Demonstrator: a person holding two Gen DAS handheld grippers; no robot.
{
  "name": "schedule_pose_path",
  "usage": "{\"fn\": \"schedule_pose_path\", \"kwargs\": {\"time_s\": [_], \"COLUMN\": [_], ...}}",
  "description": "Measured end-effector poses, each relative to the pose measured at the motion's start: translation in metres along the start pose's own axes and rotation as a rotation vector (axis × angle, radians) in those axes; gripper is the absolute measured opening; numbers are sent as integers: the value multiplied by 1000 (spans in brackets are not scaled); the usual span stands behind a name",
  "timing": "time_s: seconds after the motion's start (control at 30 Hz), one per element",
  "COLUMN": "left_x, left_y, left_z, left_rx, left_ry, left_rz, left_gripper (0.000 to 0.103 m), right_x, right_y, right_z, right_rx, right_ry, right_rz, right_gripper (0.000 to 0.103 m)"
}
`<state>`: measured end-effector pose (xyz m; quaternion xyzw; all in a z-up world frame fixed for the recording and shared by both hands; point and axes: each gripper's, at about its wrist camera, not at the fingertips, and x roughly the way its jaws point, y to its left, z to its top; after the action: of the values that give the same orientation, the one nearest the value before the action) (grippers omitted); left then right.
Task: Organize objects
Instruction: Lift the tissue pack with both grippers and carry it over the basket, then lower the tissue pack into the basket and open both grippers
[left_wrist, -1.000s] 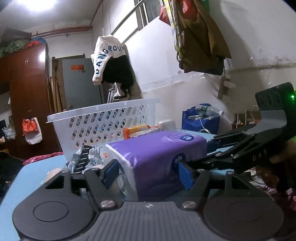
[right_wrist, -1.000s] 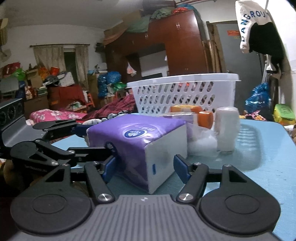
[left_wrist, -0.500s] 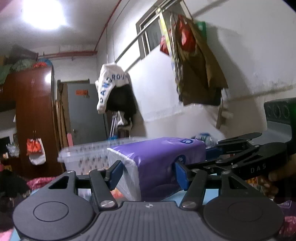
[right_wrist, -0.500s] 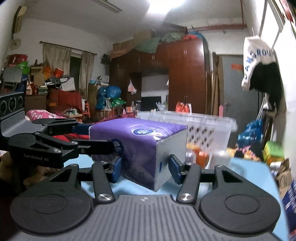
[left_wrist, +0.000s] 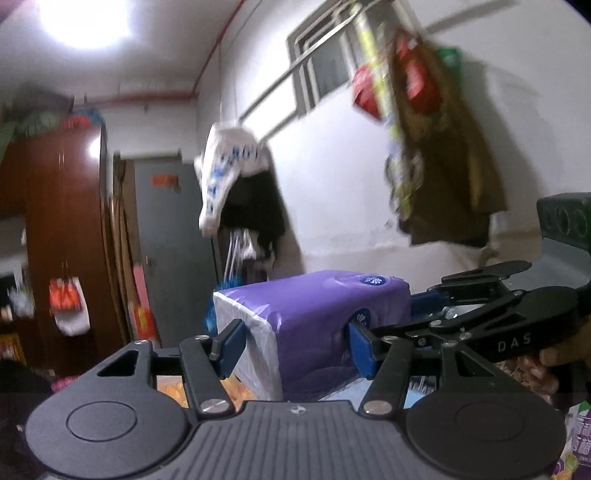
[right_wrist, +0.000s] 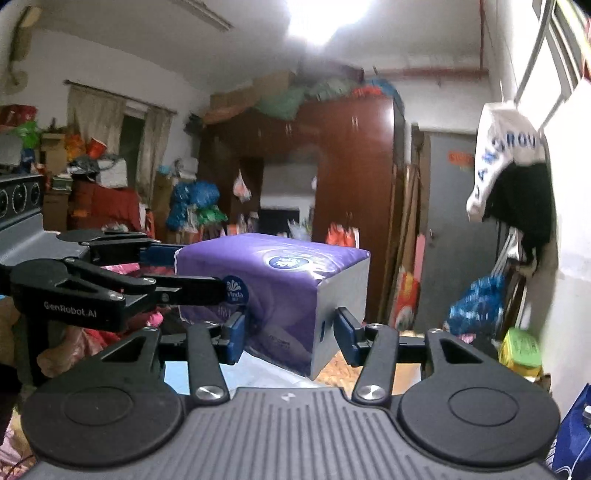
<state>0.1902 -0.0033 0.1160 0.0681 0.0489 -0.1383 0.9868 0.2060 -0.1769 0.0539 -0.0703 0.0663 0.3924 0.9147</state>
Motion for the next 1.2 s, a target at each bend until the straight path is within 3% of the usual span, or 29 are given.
{"fn": "schedule_pose_path", "kwargs": {"time_s": [0.2, 0.3, 0.5, 0.67, 0.77, 0.83, 0.97, 1.1, 1.2], "left_x": [86, 112, 141, 147, 135, 120, 68, -10, -59], "left_y": [51, 56, 64, 69, 67, 64, 44, 18, 4], "left_z": [-21, -32, -45, -56, -53, -45, -34, -55, -84], "left_rx": [-186, -201, -243, -248, -231, -226, -168, -134, -114], "left_ry": [207, 278, 386, 429, 393, 339, 226, 120, 65], "left_rz": [-54, -33, 4, 21, 17, 5, 8, 48, 73], "left_gripper": [63, 63, 63, 63, 70, 87, 94, 95, 95], "right_x": [75, 101, 115, 123, 114, 101, 46, -20, -50], "right_y": [-37, -45, -43, -45, -42, -38, -32, -27, -19], "right_z": [-13, -20, -29, -34, -31, -27, -27, -63, -101], "right_rx": [48, 50, 19, 3, -17, -28, 13, 138, 210], "right_ry": [180, 250, 355, 421, 378, 331, 170, 49, 45], "right_rz": [-40, -62, -108, -109, -147, -174, -203, -177, -191], "right_gripper": [52, 52, 51, 48, 51, 71, 100, 103, 103]}}
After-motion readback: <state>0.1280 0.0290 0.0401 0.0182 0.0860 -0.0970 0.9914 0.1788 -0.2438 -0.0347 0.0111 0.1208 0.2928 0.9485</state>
